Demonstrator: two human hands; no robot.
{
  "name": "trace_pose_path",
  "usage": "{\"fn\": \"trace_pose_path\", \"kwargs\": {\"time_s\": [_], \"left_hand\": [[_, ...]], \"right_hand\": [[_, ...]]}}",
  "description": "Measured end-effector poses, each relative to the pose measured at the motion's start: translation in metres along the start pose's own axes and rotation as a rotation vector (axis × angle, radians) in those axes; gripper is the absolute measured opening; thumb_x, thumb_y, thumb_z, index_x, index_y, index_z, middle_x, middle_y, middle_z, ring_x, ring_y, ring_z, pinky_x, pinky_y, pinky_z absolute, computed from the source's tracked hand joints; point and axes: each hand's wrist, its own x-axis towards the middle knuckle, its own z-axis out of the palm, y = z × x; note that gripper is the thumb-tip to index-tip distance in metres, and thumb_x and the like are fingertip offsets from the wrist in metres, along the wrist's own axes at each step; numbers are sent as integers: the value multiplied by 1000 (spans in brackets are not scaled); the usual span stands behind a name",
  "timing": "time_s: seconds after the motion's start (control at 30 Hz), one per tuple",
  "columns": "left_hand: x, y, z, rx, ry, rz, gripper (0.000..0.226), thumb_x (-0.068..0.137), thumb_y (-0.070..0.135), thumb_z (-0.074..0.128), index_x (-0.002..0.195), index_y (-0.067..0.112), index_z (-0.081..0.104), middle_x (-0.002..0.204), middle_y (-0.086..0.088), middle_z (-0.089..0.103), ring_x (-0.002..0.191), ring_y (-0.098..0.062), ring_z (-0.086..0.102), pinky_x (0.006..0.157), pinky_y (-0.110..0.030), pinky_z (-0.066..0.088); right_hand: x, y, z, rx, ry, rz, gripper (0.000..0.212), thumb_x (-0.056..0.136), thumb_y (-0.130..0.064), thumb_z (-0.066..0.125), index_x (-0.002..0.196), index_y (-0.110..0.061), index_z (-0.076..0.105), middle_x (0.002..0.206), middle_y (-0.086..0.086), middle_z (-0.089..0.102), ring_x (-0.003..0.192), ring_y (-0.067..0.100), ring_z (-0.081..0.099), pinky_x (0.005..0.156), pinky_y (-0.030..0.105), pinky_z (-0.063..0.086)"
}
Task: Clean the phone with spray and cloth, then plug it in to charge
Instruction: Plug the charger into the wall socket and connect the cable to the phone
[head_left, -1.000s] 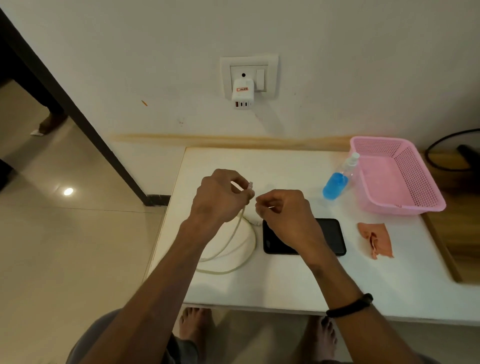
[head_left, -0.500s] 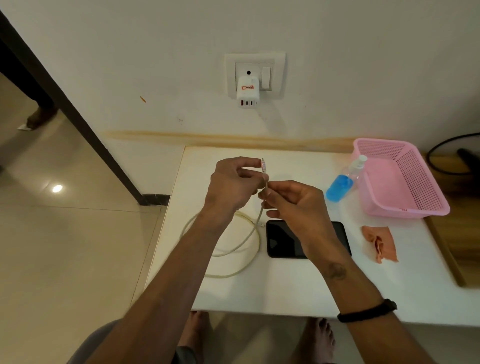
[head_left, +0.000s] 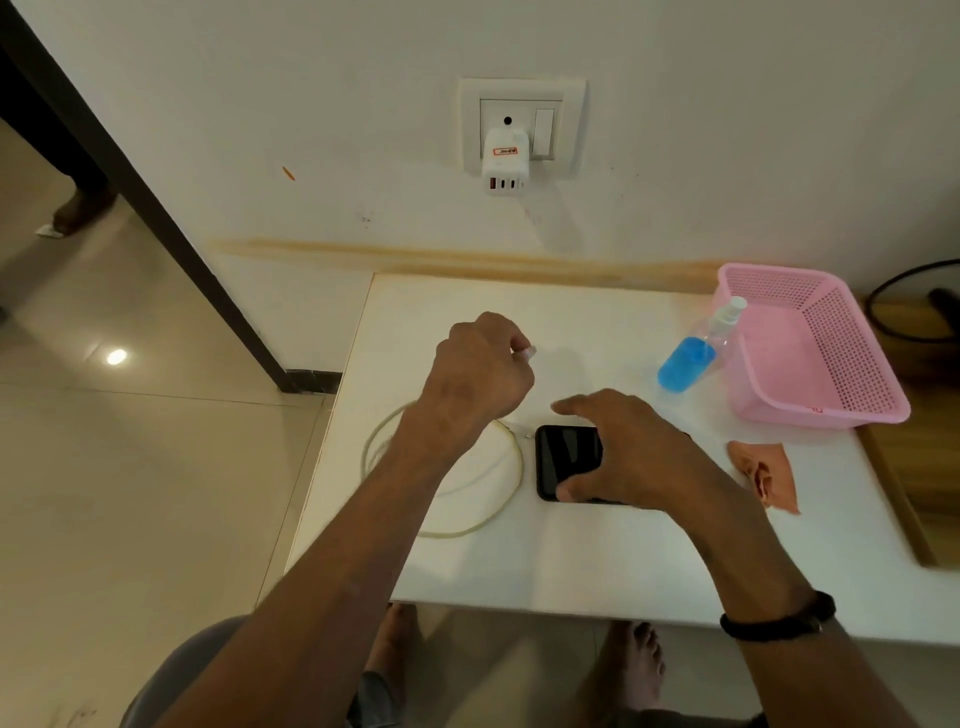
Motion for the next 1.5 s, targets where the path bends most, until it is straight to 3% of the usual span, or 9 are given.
{"fn": "trace_pose_path", "kwargs": {"time_s": [0.17, 0.4, 0.53, 0.77, 0.9, 1.03, 1.2, 1.4, 1.5], "left_hand": [[2, -3, 3, 67, -39, -43, 25, 99, 31, 62, 114, 16, 73, 111, -4, 72, 92, -24, 71, 77, -33, 60], [2, -6, -3, 13, -79, -55, 19, 93, 31, 73, 102, 14, 78, 92, -3, 75, 83, -21, 73, 68, -27, 56], [3, -6, -10, -64, -187, -19, 16, 93, 36, 72, 97, 22, 79, 86, 7, 79, 67, -5, 64, 52, -18, 40], [3, -4, -24, -411, -304, -37, 15, 96, 33, 70, 99, 21, 79, 88, 9, 82, 73, -6, 65, 68, -25, 47], [5, -4, -26, -454, -245, -47, 17, 95, 35, 72, 101, 22, 79, 90, 10, 81, 71, -2, 66, 67, -23, 48], [4, -9, -21, -318, -241, -37, 12, 91, 32, 76, 97, 22, 80, 87, 5, 81, 76, -9, 68, 72, -26, 51], [1, -10, -7, 30, -334, -32, 17, 83, 33, 83, 95, 22, 77, 81, 2, 81, 79, -10, 77, 71, -25, 57], [-1, -8, 3, 90, -427, -26, 15, 94, 34, 73, 97, 19, 77, 82, 3, 81, 75, -9, 77, 58, -20, 48], [1, -13, 6, 197, -331, -17, 15, 97, 22, 67, 109, 18, 74, 103, -2, 78, 91, -21, 75, 78, -32, 60]], "right_hand": [[-2, -1, 9, -214, -48, -13, 104, 63, -51, 91, 150, -37, 36, 141, -3, 42, 128, 22, 43, 107, 45, 44], [1, 5, 11, -197, 70, -62, 88, 57, -55, 86, 133, -36, 46, 114, -8, 45, 105, 15, 45, 89, 39, 50], [0, 12, -2, 24, 239, -81, 93, 52, -55, 88, 134, -35, 48, 116, -9, 48, 107, 14, 50, 89, 36, 56], [-4, 10, -11, 284, 534, -149, 93, 57, -50, 94, 136, -31, 48, 123, -9, 49, 111, 13, 52, 85, 19, 50], [-3, 4, -13, 555, 637, -69, 90, 58, -55, 93, 133, -31, 49, 109, -16, 57, 94, 5, 61, 67, 6, 48], [0, 6, -18, 742, 590, 123, 86, 57, -64, 89, 128, -28, 56, 91, -20, 64, 82, 2, 67, 58, 12, 48], [-2, 10, -5, 390, 398, 321, 99, 53, -79, 77, 133, -26, 55, 100, -2, 66, 87, 19, 68, 70, 34, 58], [5, 9, 9, 82, 372, 388, 95, 49, -88, 66, 117, -22, 59, 89, -3, 55, 75, 19, 57, 58, 30, 43], [8, 9, 14, 31, 356, 388, 88, 46, -89, 63, 104, -22, 57, 86, -4, 56, 73, 18, 58, 56, 30, 40]]}}
